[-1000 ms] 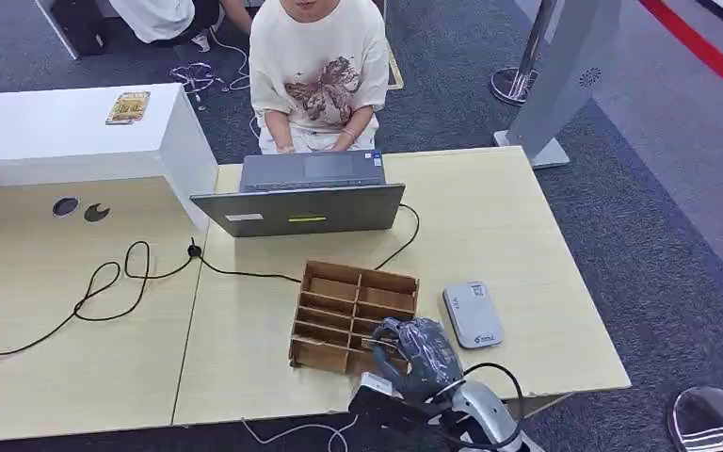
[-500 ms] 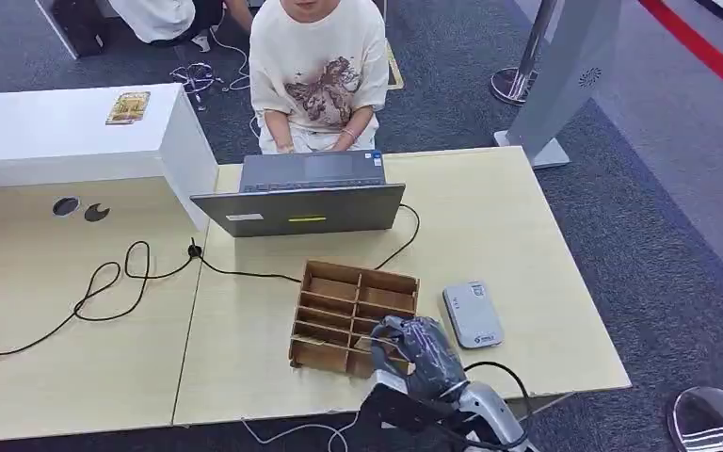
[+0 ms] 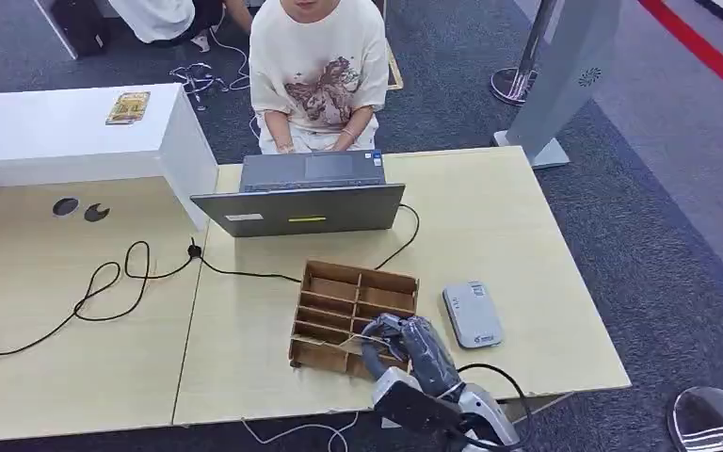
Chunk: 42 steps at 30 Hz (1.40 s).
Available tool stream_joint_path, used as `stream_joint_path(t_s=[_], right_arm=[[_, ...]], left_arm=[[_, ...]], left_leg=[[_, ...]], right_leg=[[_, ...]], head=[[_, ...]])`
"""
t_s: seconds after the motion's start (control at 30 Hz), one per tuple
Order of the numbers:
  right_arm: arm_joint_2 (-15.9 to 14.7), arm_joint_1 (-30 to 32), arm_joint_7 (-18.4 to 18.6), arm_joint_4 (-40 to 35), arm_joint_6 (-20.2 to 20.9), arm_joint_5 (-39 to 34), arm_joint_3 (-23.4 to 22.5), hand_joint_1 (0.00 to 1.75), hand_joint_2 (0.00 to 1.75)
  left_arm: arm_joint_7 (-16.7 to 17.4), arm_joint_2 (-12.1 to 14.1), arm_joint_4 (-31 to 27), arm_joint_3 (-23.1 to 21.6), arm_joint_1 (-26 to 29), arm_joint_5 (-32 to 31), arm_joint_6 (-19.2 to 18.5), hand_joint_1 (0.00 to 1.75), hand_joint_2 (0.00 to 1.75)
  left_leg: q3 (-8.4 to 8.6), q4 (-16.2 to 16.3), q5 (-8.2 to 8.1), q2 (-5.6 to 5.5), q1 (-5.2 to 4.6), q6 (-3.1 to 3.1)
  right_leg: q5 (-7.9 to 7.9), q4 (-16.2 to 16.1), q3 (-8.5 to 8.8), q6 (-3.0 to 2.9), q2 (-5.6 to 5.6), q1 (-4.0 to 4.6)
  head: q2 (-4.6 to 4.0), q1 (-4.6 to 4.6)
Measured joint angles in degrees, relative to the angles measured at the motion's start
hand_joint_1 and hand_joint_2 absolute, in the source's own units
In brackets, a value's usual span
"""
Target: Pass the card to the sensor for recognition and then transmit it.
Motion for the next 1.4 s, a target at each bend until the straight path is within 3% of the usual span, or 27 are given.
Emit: stream_joint_path(t_s=[0.27,0.5,0.7,0.93,1.1,1.2,1.4], right_arm=[[0.0,-2.2,-1.9,-0.9,0.6,-1.4,0.0,1.75,1.75],[0.0,-7.7,-2.1,-1.9,1.0,-2.0,-0.2,1.75,1.75],[-0.4,-15.3,0.6,-2.1,2.4,-2.5,-0.8,1.75,1.75],[-0.6,-26.6,3.3,-0.4,7.4,-5.3,-2.1,1.75,1.75],[-0.6,-27.3,3.4,-0.1,7.5,-5.4,-2.1,1.75,1.75],[0.0,-36.3,5.4,4.2,9.2,-6.1,-2.1,1.75,1.75],[2.1,-44.5,7.2,11.6,10.3,-6.9,-2.5,1.75,1.75]], left_arm=[[0.0,0.0,0.0,0.0,0.0,-0.4,0.0,0.0,0.0],[-0.3,0.2,0.0,0.0,0.0,-1.4,-0.3,0.0,0.0],[-0.6,0.4,0.0,0.0,0.0,-2.2,-1.0,0.0,0.0],[-1.0,0.6,0.0,0.0,-0.1,-3.6,-1.7,0.0,0.0],[-1.0,0.7,0.0,0.0,-0.1,-3.6,-1.8,0.0,0.0],[-1.2,0.9,0.0,-0.4,-0.2,-4.6,-2.3,0.0,0.0],[-1.2,1.2,0.0,-0.8,-0.3,-5.7,-2.9,0.0,0.0]], left_leg=[[0.0,0.0,0.0,0.0,0.0,0.0],[0.02,0.0,0.04,0.01,0.0,-0.04],[0.03,0.0,0.07,0.02,0.0,-0.03],[0.03,0.0,0.07,0.04,0.0,-0.03],[0.03,0.0,0.07,0.04,0.0,-0.03],[0.03,0.0,0.08,0.03,0.0,-0.04],[0.03,0.0,0.1,0.02,0.0,-0.07]], right_leg=[[0.0,0.0,0.0,0.0,0.0,0.0],[0.02,0.0,0.0,-0.01,0.03,0.0],[0.06,0.0,0.0,-0.04,0.05,0.0],[0.08,0.0,0.0,-0.05,0.07,0.0],[0.08,0.0,0.0,-0.05,0.07,0.0],[0.09,0.1,0.0,-0.05,0.07,0.0],[0.09,0.1,-0.01,-0.06,0.07,0.0]], head=[[0.02,-0.02],[0.0,-0.02],[0.02,-0.02],[0.02,0.0],[0.02,0.0],[0.02,0.0],[0.02,-0.04]])
